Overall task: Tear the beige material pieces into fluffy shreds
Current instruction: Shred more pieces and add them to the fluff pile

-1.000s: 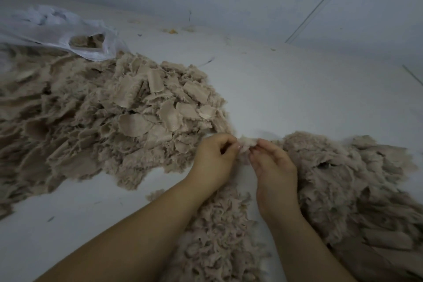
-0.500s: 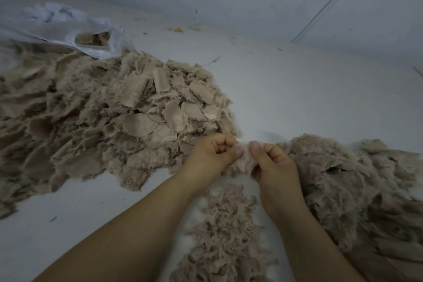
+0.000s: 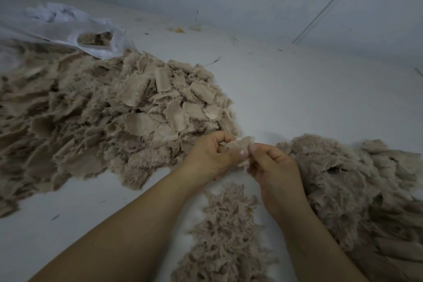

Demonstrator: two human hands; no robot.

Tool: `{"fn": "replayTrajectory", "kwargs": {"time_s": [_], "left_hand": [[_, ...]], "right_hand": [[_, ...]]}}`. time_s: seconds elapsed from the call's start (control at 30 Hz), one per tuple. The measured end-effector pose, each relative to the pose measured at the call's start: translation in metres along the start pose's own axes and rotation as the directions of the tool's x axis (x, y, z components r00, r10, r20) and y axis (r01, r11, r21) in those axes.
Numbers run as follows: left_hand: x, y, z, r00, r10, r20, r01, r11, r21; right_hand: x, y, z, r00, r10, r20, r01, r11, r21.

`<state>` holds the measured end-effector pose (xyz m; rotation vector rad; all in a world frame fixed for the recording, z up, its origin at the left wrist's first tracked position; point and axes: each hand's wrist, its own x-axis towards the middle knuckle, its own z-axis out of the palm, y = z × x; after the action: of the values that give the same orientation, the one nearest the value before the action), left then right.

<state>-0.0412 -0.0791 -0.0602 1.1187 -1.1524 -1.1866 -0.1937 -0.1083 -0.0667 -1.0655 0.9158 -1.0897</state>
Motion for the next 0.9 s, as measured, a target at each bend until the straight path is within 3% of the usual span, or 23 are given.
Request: {"fn": "replayTrajectory", "kwargs": {"time_s": [0.13,0.33,0.63,0.7,0.8,0.9], "left_hand": [[0.000,-0.005,-0.002,0.998,-0.007,0.069,0.003,0.999,0.054],[-0.001,-0.002,0.000,0.999,-0.035,-0.002,0.035,0.999,0.023],[-0.001,0.008,-0.002,0.975,-0.173,0.139,0.164,0.984,0.071],[0.000,0.009,-0.003,0.976,-0.189,0.109,0.179,0.979,0.102],[-0.002,0.004,0.005,0.994,-0.097,-0.050,0.107,0.963,0.245],[-0.003,-0.004,0.010,0.988,0.079,-0.129,-0.035,0.950,0.311]], "right_hand": [[0.003,0.001,0.000,0.998,0.020,-0.055,-0.020,1.000,0.005],[0.007,0.000,-0.003,0.999,0.038,-0.017,-0.035,0.986,0.166],[0.002,-0.002,0.000,1.000,0.010,-0.006,-0.009,0.999,0.040],[0.000,-0.004,0.000,1.000,-0.004,-0.001,0.004,0.998,0.057],[-0.001,-0.006,0.004,1.000,0.017,0.018,-0.017,1.000,0.026],[-0.005,-0.004,0.009,1.000,-0.003,-0.006,0.002,0.991,-0.131]]}}
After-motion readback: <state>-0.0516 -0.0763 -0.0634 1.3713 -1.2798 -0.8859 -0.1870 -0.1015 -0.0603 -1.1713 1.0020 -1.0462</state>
